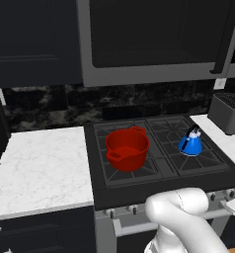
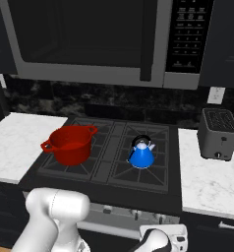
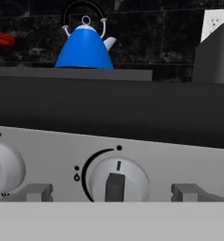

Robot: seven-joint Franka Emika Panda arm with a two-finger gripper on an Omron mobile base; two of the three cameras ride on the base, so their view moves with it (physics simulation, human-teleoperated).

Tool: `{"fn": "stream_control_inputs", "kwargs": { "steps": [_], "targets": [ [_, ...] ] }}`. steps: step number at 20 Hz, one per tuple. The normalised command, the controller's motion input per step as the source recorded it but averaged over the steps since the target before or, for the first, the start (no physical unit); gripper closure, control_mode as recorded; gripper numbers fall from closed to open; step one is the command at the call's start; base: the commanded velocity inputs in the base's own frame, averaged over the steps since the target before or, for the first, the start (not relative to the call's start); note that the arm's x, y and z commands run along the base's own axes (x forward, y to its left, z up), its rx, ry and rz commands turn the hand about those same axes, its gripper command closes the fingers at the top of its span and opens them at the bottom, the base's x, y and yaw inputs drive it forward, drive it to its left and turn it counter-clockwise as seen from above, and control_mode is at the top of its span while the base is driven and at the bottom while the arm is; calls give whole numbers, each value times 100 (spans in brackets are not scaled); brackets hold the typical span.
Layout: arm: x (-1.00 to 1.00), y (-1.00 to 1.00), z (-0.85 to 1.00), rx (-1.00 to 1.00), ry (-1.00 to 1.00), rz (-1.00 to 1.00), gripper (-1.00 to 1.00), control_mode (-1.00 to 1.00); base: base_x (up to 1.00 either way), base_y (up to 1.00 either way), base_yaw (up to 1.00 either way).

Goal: Pick the kettle from the counter and place it on a stove burner. Then turn the burner on.

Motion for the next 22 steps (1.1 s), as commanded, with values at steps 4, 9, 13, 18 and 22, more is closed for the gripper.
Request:
{"fn": "stream_control_inputs", "kwargs": {
  "steps": [4,9,13,18,22],
  "targets": [
    [7,0,-2,1,-1,0,-100,-100,0,0,0],
    [0,0,0,0,0,0,100,-100,0,0,0],
    [0,0,0,0,0,0,100,-100,0,0,0],
    [9,-2,0,0,-1,0,100,-100,0,0,0],
    [8,-4,0,-4,-11,3,100,-100,0,0,0]
  ]
}}
